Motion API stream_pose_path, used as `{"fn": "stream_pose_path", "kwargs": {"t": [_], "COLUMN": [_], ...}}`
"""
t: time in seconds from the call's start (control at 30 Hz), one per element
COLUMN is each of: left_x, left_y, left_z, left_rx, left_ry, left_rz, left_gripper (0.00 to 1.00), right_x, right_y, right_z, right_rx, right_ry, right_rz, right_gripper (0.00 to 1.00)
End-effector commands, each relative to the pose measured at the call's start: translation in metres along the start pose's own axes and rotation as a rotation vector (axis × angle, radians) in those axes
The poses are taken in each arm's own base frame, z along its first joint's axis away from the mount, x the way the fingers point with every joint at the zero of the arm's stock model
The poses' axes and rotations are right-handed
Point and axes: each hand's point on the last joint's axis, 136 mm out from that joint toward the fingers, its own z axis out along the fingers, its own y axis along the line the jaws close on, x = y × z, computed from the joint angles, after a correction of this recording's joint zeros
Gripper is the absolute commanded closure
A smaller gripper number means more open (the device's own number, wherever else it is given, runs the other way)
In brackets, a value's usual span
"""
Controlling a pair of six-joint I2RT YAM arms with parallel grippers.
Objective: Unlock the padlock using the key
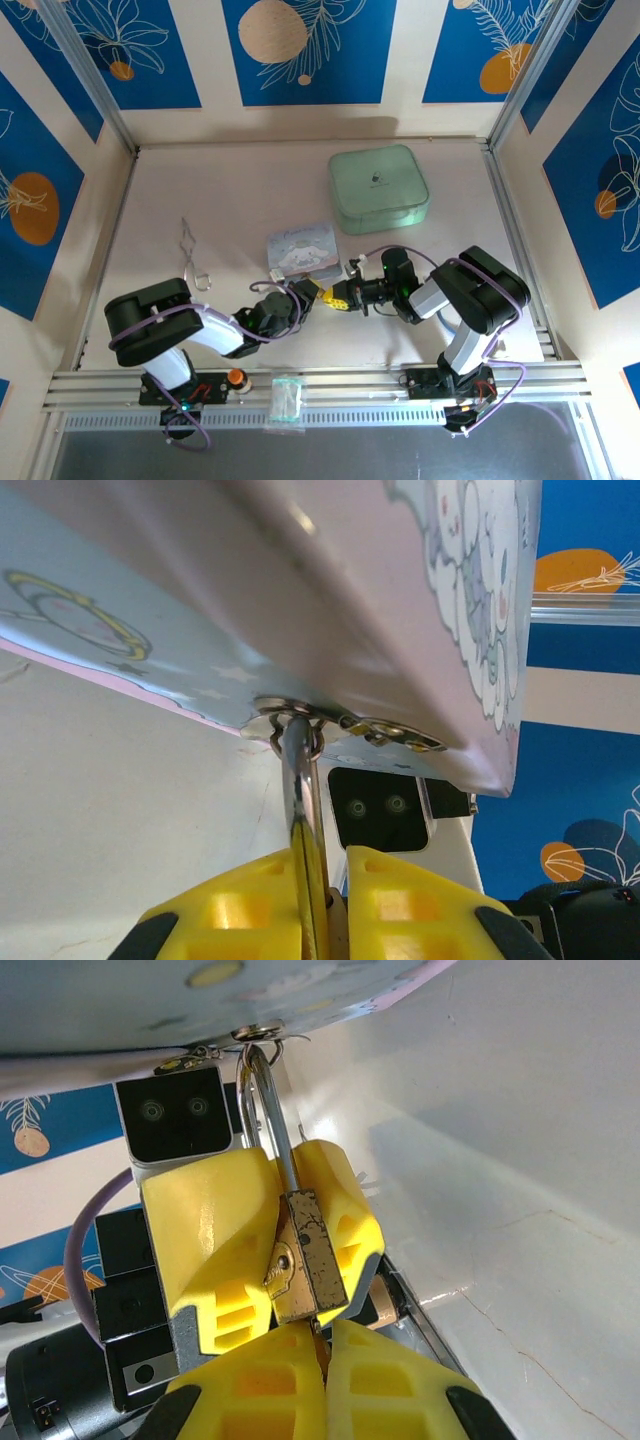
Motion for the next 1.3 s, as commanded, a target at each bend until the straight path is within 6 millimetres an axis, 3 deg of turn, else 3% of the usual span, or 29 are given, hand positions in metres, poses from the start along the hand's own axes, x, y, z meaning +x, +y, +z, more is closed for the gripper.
{"fn": "stream_pose_path", "kwargs": {"t": [0.0, 0.03, 0.2, 0.4, 0.63, 0.73, 1.03, 1.23, 1.27], "left_x": [0.045, 0.047, 0.040, 0.033, 0.021, 0.021, 0.027, 0.036, 0.034], "left_y": [-0.046, -0.047, -0.039, -0.029, -0.019, -0.019, -0.020, -0.028, -0.026], "left_z": [-0.003, -0.003, -0.004, -0.005, -0.007, -0.006, -0.002, -0.002, -0.003], "left_rx": [0.151, 0.154, 0.146, 0.105, 0.063, 0.058, 0.057, 0.075, 0.071], "left_ry": [0.171, 0.176, 0.146, 0.113, 0.066, 0.063, 0.086, 0.114, 0.106], "left_rz": [-0.071, -0.076, -0.087, -0.080, -0.066, -0.054, -0.064, -0.066, -0.065], "left_gripper": [1.00, 1.00, 1.00, 1.00, 1.00, 1.00, 1.00, 1.00, 1.00], "right_x": [-0.016, -0.016, -0.015, -0.010, 0.000, 0.003, 0.007, 0.000, 0.000], "right_y": [0.013, 0.014, 0.014, 0.004, -0.013, -0.012, -0.002, 0.005, 0.005], "right_z": [0.004, 0.005, 0.001, -0.003, -0.010, -0.012, -0.002, 0.004, 0.003], "right_rx": [0.011, 0.023, 0.085, 0.126, 0.145, 0.132, 0.141, 0.124, 0.133], "right_ry": [-0.051, -0.053, -0.076, -0.079, -0.094, -0.106, -0.110, -0.129, -0.131], "right_rz": [-0.045, -0.051, -0.079, -0.070, -0.041, -0.040, -0.079, -0.087, -0.091], "right_gripper": [1.00, 0.99, 0.73, 0.68, 0.76, 0.88, 1.00, 1.00, 0.95]}}
